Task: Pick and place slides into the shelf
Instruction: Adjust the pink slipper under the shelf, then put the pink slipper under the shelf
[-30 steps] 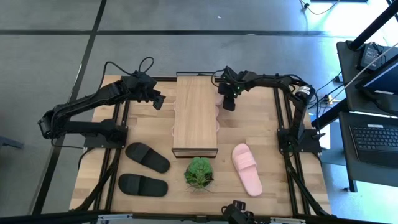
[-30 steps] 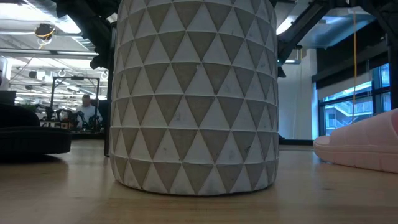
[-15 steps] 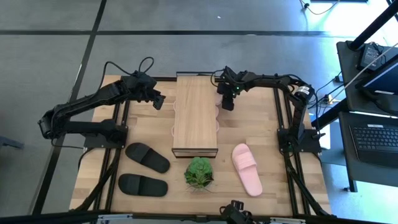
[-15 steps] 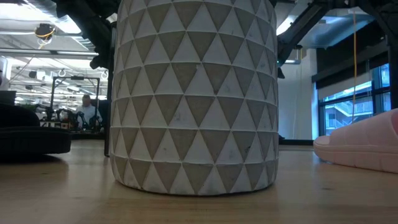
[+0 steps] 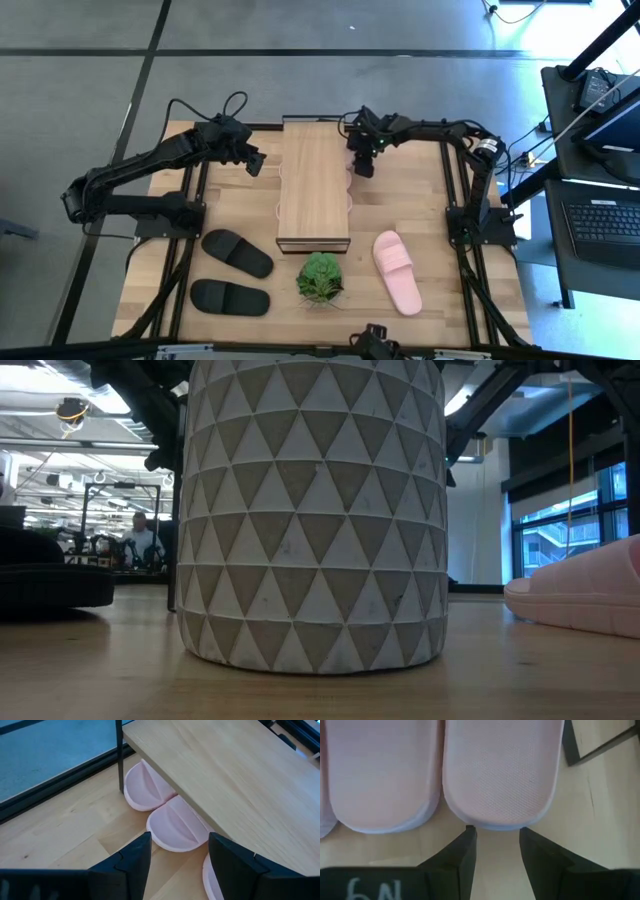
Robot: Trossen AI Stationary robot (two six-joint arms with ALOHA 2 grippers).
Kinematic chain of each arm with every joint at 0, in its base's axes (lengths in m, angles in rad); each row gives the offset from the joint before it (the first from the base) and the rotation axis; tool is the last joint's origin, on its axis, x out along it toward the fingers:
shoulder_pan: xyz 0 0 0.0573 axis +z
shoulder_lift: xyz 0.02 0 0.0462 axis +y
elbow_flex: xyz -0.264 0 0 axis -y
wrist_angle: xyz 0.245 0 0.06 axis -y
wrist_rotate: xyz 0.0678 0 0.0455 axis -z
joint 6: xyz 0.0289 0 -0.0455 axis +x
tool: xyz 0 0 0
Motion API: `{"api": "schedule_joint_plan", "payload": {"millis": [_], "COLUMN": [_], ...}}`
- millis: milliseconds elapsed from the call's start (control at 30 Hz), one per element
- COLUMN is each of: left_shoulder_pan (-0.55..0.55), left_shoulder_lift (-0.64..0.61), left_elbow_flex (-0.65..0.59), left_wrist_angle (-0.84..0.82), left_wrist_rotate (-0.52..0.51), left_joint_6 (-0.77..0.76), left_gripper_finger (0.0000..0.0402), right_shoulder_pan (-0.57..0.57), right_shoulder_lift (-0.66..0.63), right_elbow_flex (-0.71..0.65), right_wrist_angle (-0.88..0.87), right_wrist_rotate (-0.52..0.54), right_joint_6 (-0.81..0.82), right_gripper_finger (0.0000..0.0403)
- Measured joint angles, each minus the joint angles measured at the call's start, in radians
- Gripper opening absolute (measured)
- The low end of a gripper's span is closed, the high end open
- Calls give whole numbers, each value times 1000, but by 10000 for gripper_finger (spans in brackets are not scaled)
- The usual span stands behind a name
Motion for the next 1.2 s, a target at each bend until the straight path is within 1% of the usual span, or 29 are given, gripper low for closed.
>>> {"api": "schedule_joint_plan", "payload": {"millis": [233,467,567,733,900,1067,1200], "left_shoulder_pan": [0,0,0,0,0,0,0], "left_shoulder_lift": [0,0,0,0,0,0,0], "left_elbow_flex": [0,0,0,0,0,0,0], "left_wrist_angle": [0,0,0,0,0,0,0], "left_wrist_rotate": [0,0,0,0,0,0,0], "left_joint_6": [0,0,3,3,32,75,120], "left_gripper_finger": [187,187,187,187,187,187,187], "right_shoulder_pan": [13,0,-1,5,49,125,227], "right_shoulder_lift": [0,0,-9,-94,-253,-420,-523], "right_elbow_flex": [0,0,0,0,0,0,0], "right_wrist_angle": [13,-86,-120,-215,-324,-460,-544], "right_wrist_rotate": [9,19,18,0,-2,-3,0], "right_joint_6": [0,4,71,254,452,722,910], "right_gripper_finger": [150,150,150,150,150,150,150]}}
